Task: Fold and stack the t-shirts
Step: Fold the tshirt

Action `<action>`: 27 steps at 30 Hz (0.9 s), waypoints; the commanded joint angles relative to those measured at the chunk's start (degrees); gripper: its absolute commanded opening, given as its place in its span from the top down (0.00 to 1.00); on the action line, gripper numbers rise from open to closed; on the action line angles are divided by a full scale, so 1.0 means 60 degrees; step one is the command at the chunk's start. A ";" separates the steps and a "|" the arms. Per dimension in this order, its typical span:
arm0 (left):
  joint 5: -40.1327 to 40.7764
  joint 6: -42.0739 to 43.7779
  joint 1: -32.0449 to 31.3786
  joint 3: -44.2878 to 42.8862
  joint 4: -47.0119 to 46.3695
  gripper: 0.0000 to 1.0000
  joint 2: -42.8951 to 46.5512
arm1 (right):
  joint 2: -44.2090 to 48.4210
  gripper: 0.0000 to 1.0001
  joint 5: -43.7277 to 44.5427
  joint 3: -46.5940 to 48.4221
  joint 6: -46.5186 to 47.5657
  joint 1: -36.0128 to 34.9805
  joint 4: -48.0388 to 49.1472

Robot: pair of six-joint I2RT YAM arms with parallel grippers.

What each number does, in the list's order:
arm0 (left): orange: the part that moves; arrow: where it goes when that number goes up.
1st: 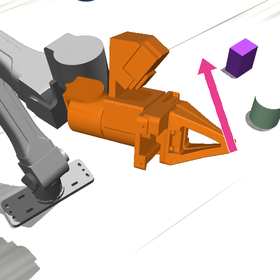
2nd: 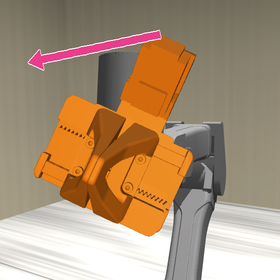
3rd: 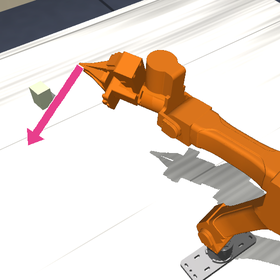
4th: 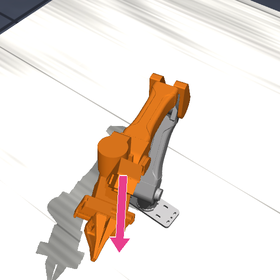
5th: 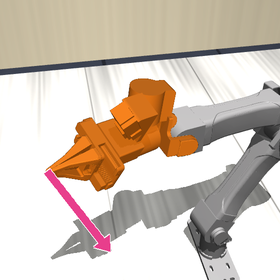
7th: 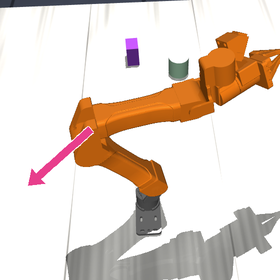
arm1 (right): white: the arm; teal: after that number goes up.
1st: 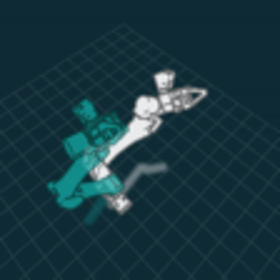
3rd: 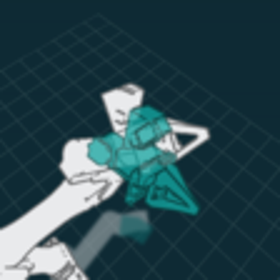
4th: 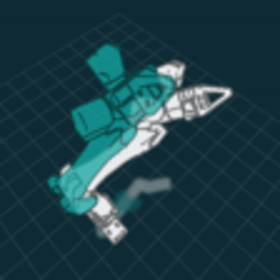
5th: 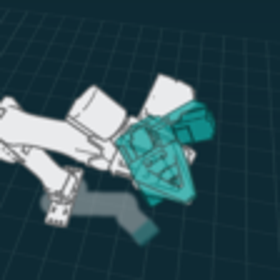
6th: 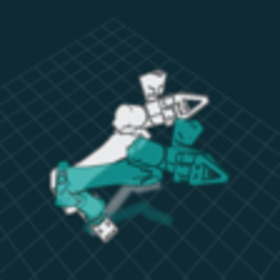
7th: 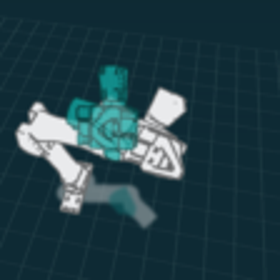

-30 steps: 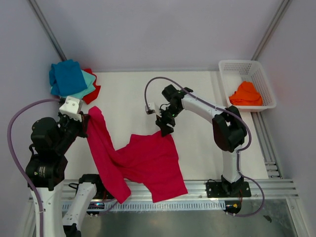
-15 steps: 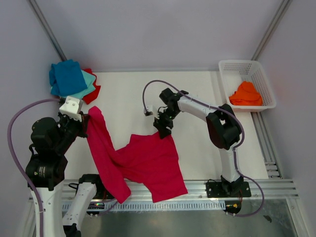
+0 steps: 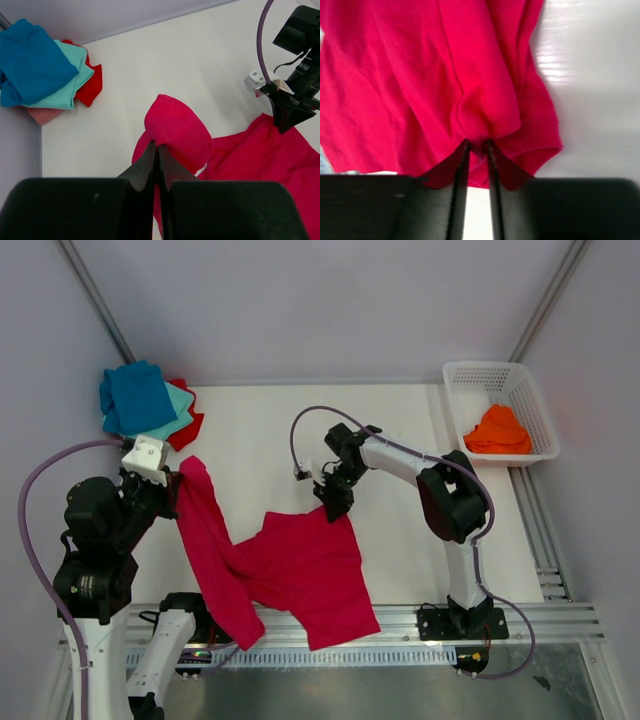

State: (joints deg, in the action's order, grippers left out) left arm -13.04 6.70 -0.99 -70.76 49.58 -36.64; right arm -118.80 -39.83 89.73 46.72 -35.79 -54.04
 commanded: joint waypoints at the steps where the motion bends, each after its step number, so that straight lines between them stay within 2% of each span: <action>1: 0.0064 0.0143 0.0063 0.0002 -0.0471 1.00 -0.0045 | 0.0187 0.80 -0.0741 0.0233 0.0866 -0.0011 -0.1024; 3: 0.0093 0.0158 0.0063 0.0002 -0.0485 1.00 -0.0045 | 0.0128 0.96 -0.0933 0.0337 0.1163 -0.0011 -0.1595; 5: 0.0093 0.0187 0.0063 -0.0013 -0.0500 1.00 -0.0045 | 0.0128 0.97 -0.1080 0.0396 0.1660 0.0003 -0.2065; 8: 0.0093 0.0173 0.0063 -0.0013 -0.0529 1.00 -0.0074 | 0.0288 0.97 -0.0862 0.0265 0.1429 0.0003 -0.1849; 11: 0.0151 0.0216 0.0063 0.0031 -0.0588 1.00 -0.0104 | 0.1004 0.97 0.0217 -0.0393 0.0200 -0.0011 -0.0343; 13: 0.0253 0.0231 0.0063 0.0118 -0.0690 1.00 -0.0148 | 0.1763 0.97 0.1054 -0.0919 -0.0503 0.0018 0.1238; 14: 0.0428 0.0217 0.0063 0.0162 -0.0749 1.00 -0.0162 | 0.2029 0.97 0.2059 -0.1024 -0.1246 0.0119 0.2258; 16: 0.0793 0.0231 0.0063 0.0308 -0.0967 1.00 -0.0191 | 0.2745 0.97 0.3104 -0.1113 -0.1997 0.0310 0.3172; 17: 0.0897 0.0217 0.0063 0.0353 -0.1070 1.00 -0.0221 | 0.2967 0.97 0.3863 -0.1084 -0.2696 0.0470 0.3902; 21: 0.1775 0.0245 0.0063 0.0456 -0.1583 1.00 -0.0469 | 0.3949 0.97 0.5052 -0.0630 -0.4237 0.1888 0.5035; 23: 0.2084 0.0304 0.0063 0.0412 -0.1891 1.00 -0.0674 | 0.4637 0.97 0.5421 -0.0732 -0.4446 0.2272 0.5547; 27: 0.2407 0.0348 0.0063 0.0164 -0.2184 1.00 -0.1040 | 0.5999 0.97 0.6769 -0.1724 -0.3644 0.2493 0.6296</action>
State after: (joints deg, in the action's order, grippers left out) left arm -2.04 8.03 -0.99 -68.12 42.39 -41.56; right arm -89.25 -7.62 82.21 25.12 -19.68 -23.83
